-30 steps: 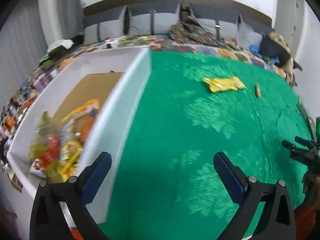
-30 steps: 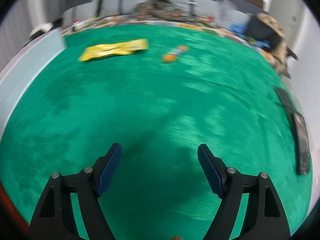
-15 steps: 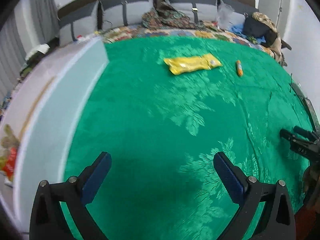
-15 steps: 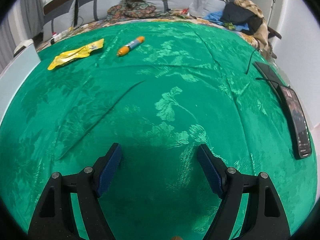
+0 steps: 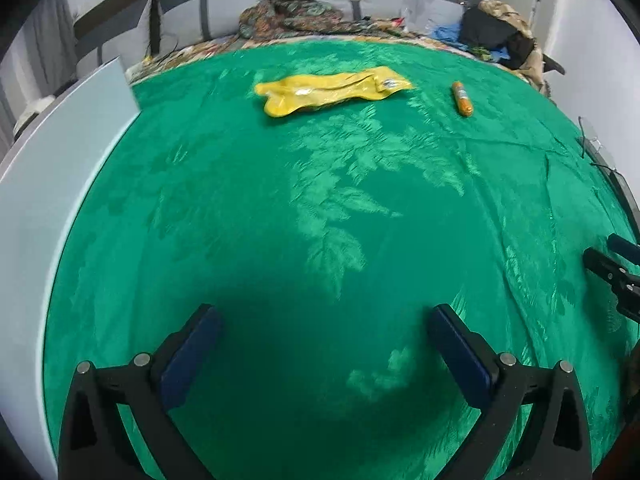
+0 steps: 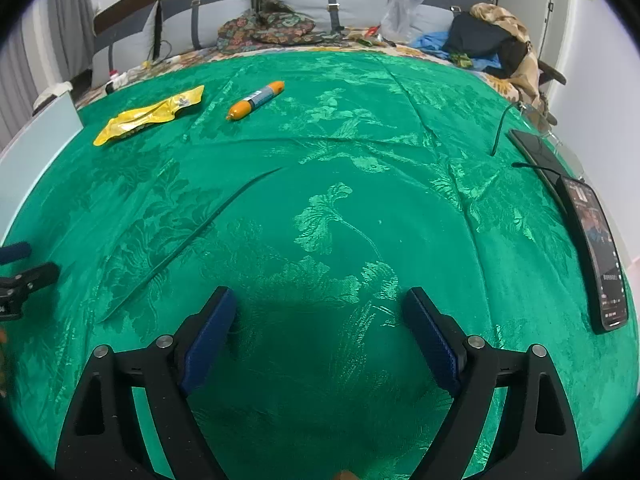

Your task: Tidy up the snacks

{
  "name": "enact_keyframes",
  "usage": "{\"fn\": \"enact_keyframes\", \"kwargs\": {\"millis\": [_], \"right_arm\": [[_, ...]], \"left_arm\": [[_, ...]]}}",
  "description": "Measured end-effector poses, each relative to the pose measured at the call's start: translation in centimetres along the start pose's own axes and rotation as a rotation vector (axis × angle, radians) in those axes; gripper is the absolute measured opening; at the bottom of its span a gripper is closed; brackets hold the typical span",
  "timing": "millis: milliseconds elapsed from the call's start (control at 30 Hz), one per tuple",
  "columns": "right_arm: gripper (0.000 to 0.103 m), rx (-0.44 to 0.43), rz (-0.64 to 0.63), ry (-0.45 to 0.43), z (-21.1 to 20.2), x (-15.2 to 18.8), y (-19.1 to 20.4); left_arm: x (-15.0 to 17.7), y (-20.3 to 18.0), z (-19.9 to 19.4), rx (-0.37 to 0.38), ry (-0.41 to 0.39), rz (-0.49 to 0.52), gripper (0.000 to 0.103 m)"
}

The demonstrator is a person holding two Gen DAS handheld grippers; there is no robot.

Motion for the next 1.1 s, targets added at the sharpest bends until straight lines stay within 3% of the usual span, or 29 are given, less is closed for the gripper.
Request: {"fn": "enact_keyframes", "kwargs": {"millis": [933, 1033, 1100], "right_arm": [[0.090, -0.001, 0.000, 0.000, -0.07, 0.04, -0.01], [0.090, -0.001, 0.000, 0.000, -0.07, 0.03, -0.01], [0.090, -0.001, 0.000, 0.000, -0.07, 0.03, -0.01]], "left_arm": [[0.06, 0.08, 0.12, 0.023, -0.031, 0.032, 0.103], [-0.12, -0.07, 0.18, 0.041, -0.012, 0.073, 0.103], [-0.84, -0.30, 0.63, 0.080, 0.047, 0.153, 0.103]]}}
Point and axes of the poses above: each gripper's, at about its wrist camera, not at the fingertips, and z roughly the way its jaws point, y to its left, x to its underside, the point moved 6 cm from there along z, roughly the way its jaws point, and after that the axes turned 11 degrees about -x, right-handed, at the moved point
